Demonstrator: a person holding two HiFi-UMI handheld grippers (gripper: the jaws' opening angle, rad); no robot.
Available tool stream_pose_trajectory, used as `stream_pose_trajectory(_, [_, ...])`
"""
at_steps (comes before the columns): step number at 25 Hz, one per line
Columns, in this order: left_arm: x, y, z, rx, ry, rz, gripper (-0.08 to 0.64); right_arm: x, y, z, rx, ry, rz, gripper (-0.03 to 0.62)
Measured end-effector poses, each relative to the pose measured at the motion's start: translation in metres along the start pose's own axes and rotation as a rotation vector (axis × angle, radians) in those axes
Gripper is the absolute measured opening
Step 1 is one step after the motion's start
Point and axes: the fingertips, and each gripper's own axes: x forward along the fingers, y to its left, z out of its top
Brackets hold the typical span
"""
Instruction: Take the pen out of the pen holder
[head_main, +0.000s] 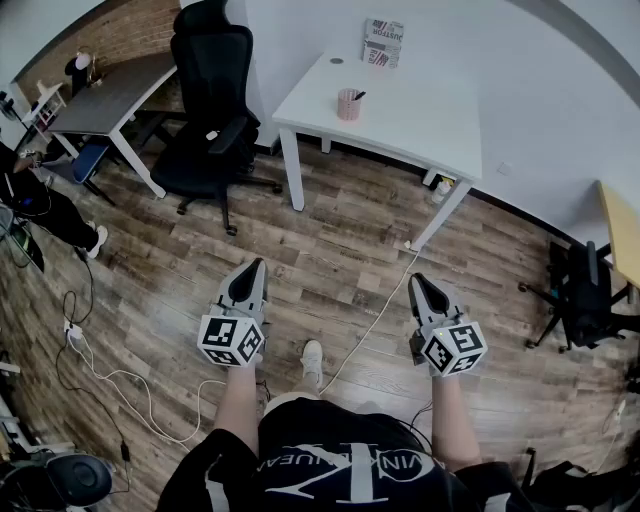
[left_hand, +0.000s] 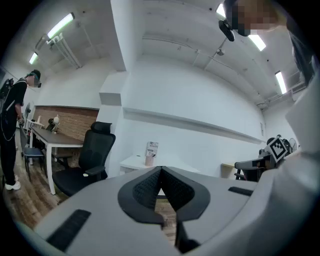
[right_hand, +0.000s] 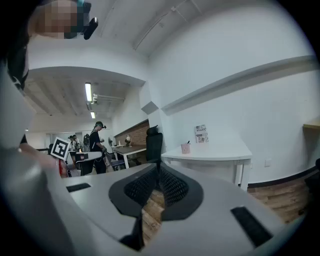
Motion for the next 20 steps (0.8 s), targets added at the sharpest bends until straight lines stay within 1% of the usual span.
stream_pose_trajectory(5, [0.034,0.027,0.007,0.020,0.011,-0.002,0.014,0.045,-0.006,0.006,0.006,0.001,-0.002,0.037])
stream_pose_trajectory(11, [0.065,0.055,0.010,0.023,0.018,-0.005,0.014,0.083,-0.011,0.009,0.010,0.007,-0.013,0.037])
stream_pose_trajectory(20, [0.129,0.081,0.004,0.010,0.048,-0.062,0.014,0.134,-0.032,0.008,0.018,0.040,-0.054,0.037])
